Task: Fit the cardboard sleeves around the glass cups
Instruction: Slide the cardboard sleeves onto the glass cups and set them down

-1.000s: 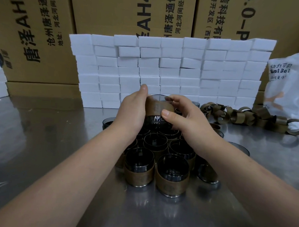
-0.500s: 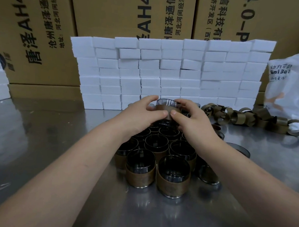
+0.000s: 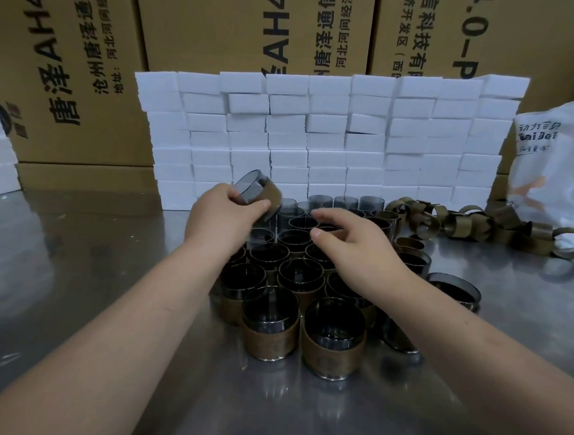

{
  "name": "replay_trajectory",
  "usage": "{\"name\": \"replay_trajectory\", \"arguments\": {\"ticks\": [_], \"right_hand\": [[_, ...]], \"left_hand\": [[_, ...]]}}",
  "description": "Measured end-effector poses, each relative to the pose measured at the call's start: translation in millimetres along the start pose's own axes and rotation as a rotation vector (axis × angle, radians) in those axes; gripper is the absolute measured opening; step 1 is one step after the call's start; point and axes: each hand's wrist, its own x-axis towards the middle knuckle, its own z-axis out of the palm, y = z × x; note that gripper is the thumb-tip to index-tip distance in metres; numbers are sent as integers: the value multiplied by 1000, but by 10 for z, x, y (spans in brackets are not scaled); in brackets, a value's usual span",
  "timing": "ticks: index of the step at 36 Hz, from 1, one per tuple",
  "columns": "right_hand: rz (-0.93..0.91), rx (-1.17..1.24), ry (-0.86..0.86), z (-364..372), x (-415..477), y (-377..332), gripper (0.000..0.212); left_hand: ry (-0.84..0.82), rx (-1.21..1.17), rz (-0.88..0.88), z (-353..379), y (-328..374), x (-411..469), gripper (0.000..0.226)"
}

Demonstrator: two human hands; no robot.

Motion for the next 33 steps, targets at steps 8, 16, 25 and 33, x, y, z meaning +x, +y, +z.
{"name": "replay_trajectory", "arguments": {"ticks": [8, 16, 25, 33], "right_hand": [[-12, -72, -106, 56, -40, -21, 27], [-4, -143, -200, 96, -51, 28, 27], [-36, -298, -296, 121, -78, 7, 31], [-95, -389, -332, 132, -88, -15, 33]], "left_hand": [[-17, 218, -51, 80, -214, 145, 21], [-12, 316, 42, 153, -145, 196, 30], [-190, 642, 37, 413, -11, 531, 34], [-304, 717, 25, 672, -123, 640, 29]]}}
